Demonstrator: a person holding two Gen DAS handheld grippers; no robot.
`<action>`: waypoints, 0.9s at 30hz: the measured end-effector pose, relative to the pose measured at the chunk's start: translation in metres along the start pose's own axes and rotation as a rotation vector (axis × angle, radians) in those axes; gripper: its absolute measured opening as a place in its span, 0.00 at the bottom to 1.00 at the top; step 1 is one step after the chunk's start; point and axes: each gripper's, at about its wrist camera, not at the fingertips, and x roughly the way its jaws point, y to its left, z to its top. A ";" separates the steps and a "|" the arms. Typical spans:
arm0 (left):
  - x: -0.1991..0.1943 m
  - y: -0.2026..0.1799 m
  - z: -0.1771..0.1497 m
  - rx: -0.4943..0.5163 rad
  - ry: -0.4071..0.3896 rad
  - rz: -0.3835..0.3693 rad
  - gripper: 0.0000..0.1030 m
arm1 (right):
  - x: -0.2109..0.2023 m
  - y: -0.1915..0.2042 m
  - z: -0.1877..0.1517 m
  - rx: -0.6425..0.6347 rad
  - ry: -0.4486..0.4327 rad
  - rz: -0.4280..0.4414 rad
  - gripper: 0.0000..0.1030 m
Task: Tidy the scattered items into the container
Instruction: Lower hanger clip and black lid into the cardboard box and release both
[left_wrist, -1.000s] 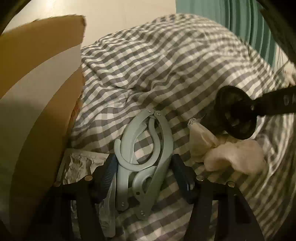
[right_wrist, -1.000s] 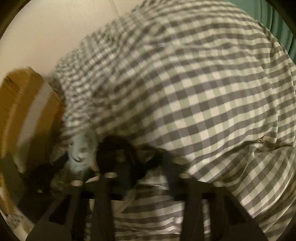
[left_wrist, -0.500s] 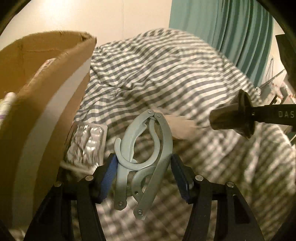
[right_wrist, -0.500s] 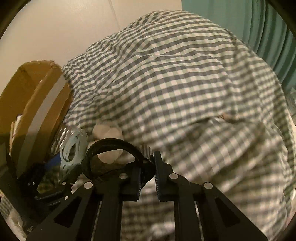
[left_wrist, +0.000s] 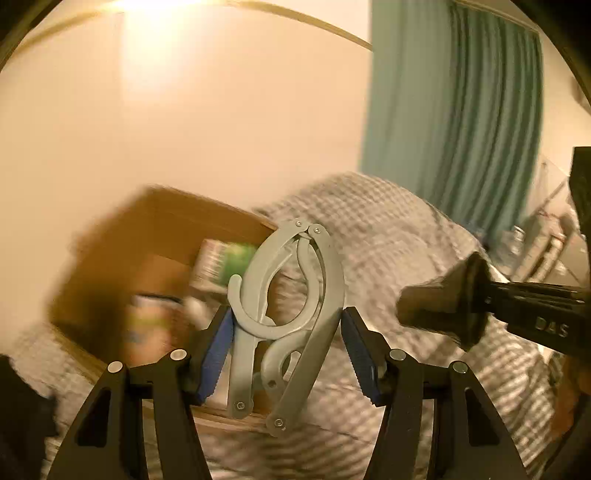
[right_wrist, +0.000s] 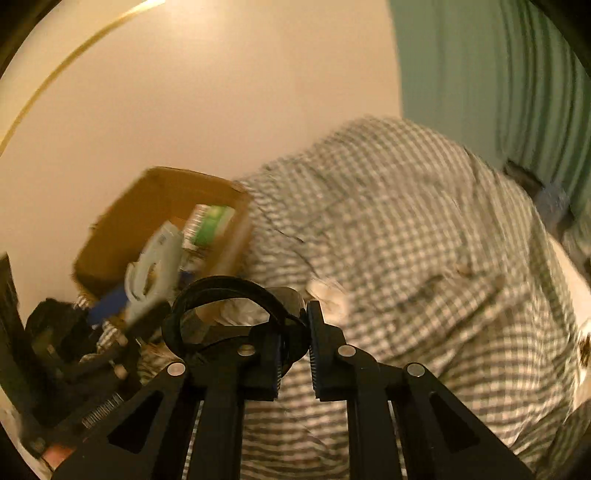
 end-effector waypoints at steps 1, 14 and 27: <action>-0.003 0.014 0.006 -0.009 -0.013 0.033 0.59 | 0.000 0.013 0.008 -0.016 -0.008 0.017 0.11; 0.039 0.101 -0.006 -0.075 0.001 0.171 0.66 | 0.106 0.122 0.057 -0.046 0.056 0.216 0.23; -0.013 0.032 -0.011 -0.030 -0.124 0.166 0.99 | 0.053 0.058 0.073 0.022 -0.036 0.204 0.52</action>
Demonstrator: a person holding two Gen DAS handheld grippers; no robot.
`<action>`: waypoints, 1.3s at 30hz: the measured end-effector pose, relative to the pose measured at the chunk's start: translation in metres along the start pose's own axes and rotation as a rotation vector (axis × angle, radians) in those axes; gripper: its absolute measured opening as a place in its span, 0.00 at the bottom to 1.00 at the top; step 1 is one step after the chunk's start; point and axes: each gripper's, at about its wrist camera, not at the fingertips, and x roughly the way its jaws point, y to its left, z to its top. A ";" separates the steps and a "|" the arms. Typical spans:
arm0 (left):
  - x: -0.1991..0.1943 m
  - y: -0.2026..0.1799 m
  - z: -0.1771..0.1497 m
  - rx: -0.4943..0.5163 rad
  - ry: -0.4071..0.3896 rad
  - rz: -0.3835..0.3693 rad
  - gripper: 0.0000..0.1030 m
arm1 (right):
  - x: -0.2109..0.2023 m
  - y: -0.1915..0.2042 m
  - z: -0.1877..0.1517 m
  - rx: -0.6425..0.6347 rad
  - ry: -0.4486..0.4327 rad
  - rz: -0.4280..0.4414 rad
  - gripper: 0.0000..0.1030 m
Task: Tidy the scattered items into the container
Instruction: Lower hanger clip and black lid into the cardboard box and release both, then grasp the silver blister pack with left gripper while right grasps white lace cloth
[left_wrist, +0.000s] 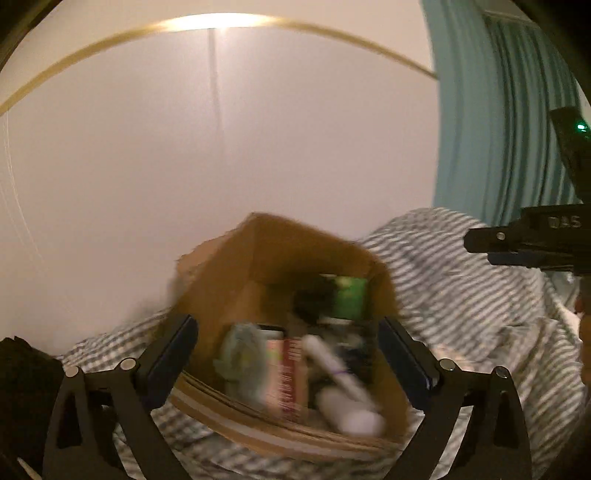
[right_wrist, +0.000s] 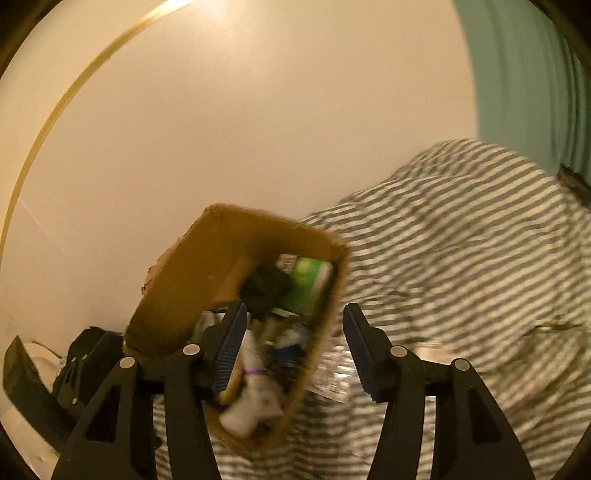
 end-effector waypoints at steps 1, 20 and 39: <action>-0.006 -0.015 -0.002 0.009 0.002 -0.030 0.99 | -0.010 -0.007 -0.001 -0.001 -0.010 -0.017 0.52; 0.103 -0.193 -0.127 0.390 0.189 -0.142 1.00 | -0.006 -0.206 -0.085 0.166 0.139 -0.167 0.53; 0.199 -0.106 -0.131 0.250 0.283 -0.070 1.00 | 0.127 -0.152 -0.090 -0.085 0.302 -0.108 0.72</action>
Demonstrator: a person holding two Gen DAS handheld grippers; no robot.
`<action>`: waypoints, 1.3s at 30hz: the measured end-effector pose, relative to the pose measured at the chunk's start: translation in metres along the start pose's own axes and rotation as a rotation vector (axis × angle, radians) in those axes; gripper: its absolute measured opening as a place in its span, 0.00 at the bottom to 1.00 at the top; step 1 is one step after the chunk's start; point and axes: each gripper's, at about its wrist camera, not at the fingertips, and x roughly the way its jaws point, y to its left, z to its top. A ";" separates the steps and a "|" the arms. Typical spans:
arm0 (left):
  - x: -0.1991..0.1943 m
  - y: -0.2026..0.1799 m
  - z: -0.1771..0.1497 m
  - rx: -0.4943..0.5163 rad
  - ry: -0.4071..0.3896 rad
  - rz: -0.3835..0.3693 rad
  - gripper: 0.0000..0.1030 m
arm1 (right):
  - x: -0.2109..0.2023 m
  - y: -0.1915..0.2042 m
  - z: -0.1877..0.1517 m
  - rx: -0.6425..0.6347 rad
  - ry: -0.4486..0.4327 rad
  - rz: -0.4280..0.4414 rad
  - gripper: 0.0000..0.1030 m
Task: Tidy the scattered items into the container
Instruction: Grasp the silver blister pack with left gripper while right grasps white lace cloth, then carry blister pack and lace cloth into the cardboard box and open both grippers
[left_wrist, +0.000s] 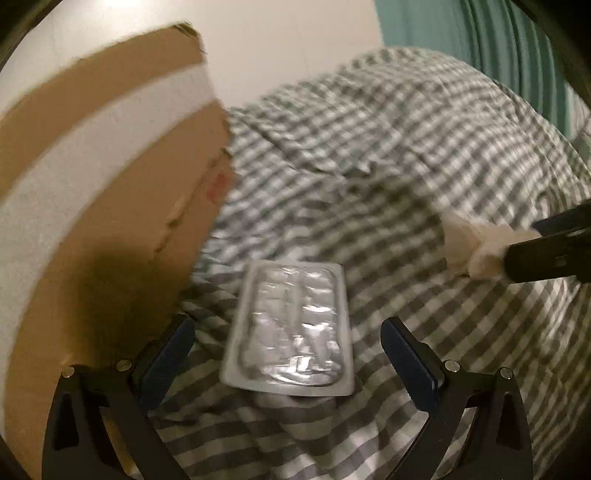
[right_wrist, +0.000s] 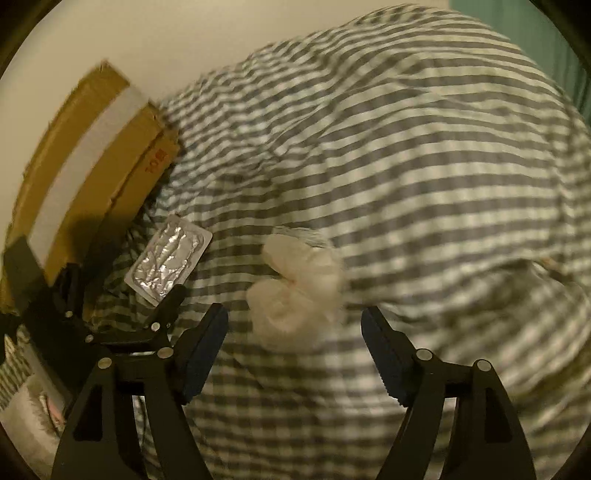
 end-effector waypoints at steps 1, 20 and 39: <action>0.008 -0.001 -0.001 -0.003 0.023 0.006 1.00 | 0.012 0.001 0.002 0.000 0.020 -0.003 0.72; -0.054 0.025 -0.030 -0.188 0.077 -0.203 0.67 | -0.043 -0.009 -0.029 0.014 -0.021 -0.106 0.13; -0.211 0.218 0.056 -0.234 -0.262 0.023 0.67 | -0.193 0.226 0.027 -0.260 -0.423 0.032 0.13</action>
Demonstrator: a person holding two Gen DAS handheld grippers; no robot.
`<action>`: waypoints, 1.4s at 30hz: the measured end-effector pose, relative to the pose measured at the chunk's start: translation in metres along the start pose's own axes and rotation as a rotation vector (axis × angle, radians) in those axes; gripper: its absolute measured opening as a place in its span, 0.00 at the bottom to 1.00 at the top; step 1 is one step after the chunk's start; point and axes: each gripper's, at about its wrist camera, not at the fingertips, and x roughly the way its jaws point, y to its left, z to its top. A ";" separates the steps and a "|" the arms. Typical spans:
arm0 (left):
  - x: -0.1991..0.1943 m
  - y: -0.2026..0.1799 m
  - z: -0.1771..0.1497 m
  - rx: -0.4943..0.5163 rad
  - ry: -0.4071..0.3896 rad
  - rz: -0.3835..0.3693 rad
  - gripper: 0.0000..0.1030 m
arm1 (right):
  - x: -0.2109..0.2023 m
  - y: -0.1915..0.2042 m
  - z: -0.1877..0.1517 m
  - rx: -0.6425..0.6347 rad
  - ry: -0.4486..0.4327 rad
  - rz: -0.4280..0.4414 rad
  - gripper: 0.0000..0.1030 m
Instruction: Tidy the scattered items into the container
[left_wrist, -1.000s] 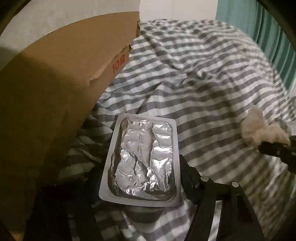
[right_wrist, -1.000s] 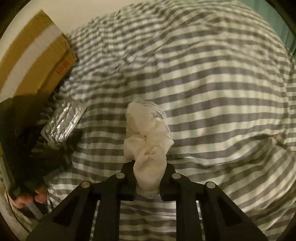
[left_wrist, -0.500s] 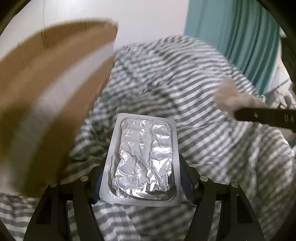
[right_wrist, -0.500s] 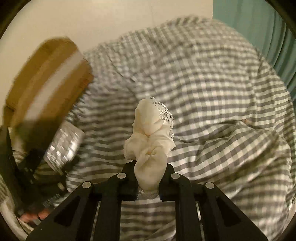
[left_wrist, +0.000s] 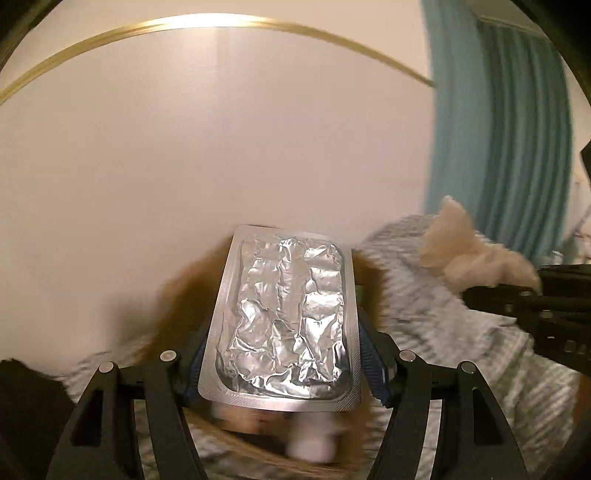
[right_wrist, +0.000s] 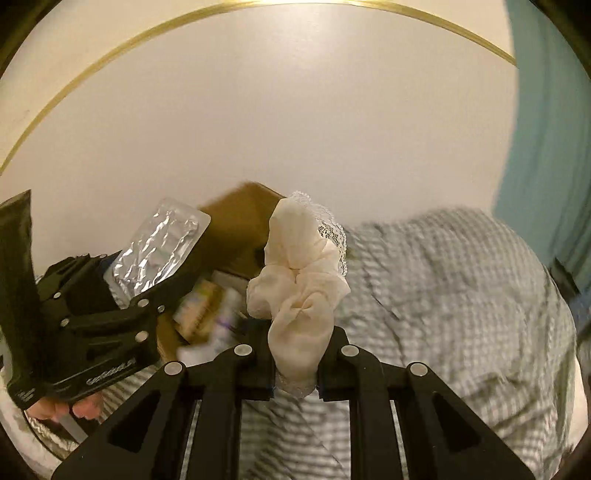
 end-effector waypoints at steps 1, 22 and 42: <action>0.005 0.010 -0.001 -0.017 0.003 0.015 0.67 | 0.008 0.010 0.005 -0.013 -0.001 0.011 0.13; 0.045 0.042 -0.026 -0.048 0.049 0.103 0.97 | 0.079 0.016 0.016 0.056 -0.006 0.026 0.63; -0.091 -0.057 -0.051 -0.102 -0.152 0.165 1.00 | -0.105 -0.028 -0.082 0.109 -0.282 -0.108 0.96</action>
